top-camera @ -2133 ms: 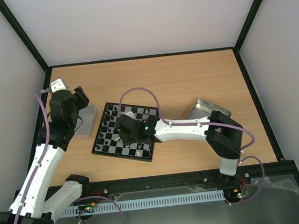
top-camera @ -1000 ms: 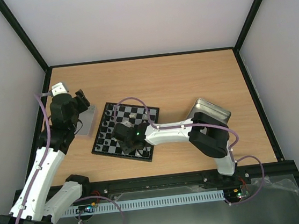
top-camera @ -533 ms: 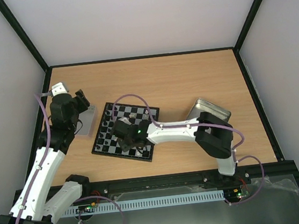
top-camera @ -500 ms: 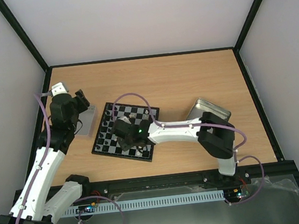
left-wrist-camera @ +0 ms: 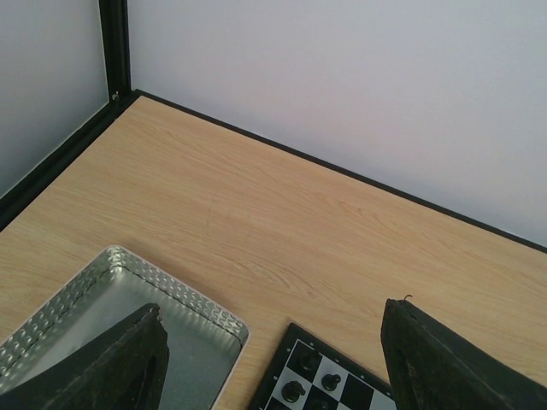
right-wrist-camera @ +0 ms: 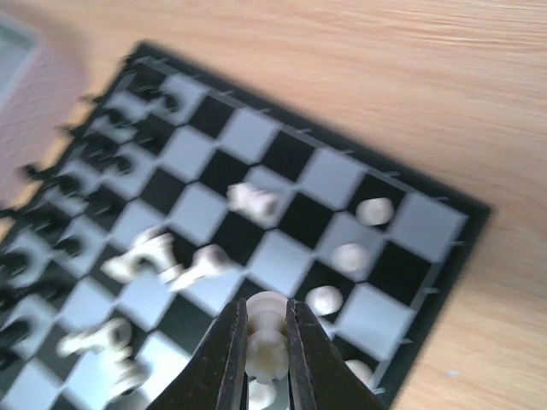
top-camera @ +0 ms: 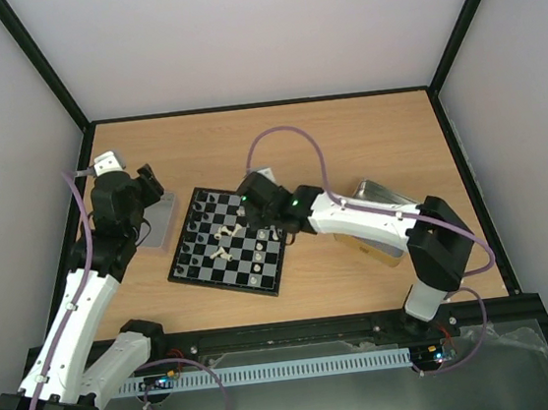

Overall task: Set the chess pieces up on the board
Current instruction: Pick up the chess piece from the chessboard, then place the chess piece on the chessboard.

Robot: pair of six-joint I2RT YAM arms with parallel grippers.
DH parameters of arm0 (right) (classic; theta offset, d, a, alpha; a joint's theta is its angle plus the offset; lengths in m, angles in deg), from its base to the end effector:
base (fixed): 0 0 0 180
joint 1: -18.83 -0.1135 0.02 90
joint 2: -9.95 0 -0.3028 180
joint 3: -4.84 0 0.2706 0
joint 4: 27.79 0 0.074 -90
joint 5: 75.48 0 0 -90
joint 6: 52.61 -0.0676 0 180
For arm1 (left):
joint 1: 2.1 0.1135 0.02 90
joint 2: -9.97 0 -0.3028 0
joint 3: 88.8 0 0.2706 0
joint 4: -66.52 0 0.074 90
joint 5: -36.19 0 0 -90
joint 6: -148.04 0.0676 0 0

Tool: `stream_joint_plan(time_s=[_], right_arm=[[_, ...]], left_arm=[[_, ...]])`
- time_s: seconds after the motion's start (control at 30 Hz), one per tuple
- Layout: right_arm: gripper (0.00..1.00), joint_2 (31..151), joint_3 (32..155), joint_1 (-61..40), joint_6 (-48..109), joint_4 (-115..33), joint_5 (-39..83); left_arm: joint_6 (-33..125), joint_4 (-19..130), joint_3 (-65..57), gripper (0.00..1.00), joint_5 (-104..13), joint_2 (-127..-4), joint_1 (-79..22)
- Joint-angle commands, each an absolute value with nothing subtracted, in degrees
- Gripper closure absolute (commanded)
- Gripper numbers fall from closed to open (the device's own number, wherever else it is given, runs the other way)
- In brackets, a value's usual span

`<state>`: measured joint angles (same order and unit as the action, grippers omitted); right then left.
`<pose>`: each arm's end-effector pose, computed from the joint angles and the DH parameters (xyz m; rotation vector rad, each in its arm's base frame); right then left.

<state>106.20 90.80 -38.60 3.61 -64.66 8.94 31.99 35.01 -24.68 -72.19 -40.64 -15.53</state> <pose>0.2291 0.3464 0.2626 -0.4625 2.4406 0.6115 0.2212 -0.0309 0.3680 -0.4216 1.8239 -0.1731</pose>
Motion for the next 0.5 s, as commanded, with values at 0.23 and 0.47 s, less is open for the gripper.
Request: stream_joint_plan(time_s=[0.23,0.47], right_arm=[[0.91,108.16,87.09,-25.26,1.34,-66.80,6.88],[0.91,113.38,90.17,-24.76,3.19,-66.53,8.85]], left_arm=[[32.67,36.31,-25.54,0.30,-71.40,-40.21,-15.11],[32.69,36.38,-25.63,0.30,-71.31,-40.10,-15.11]])
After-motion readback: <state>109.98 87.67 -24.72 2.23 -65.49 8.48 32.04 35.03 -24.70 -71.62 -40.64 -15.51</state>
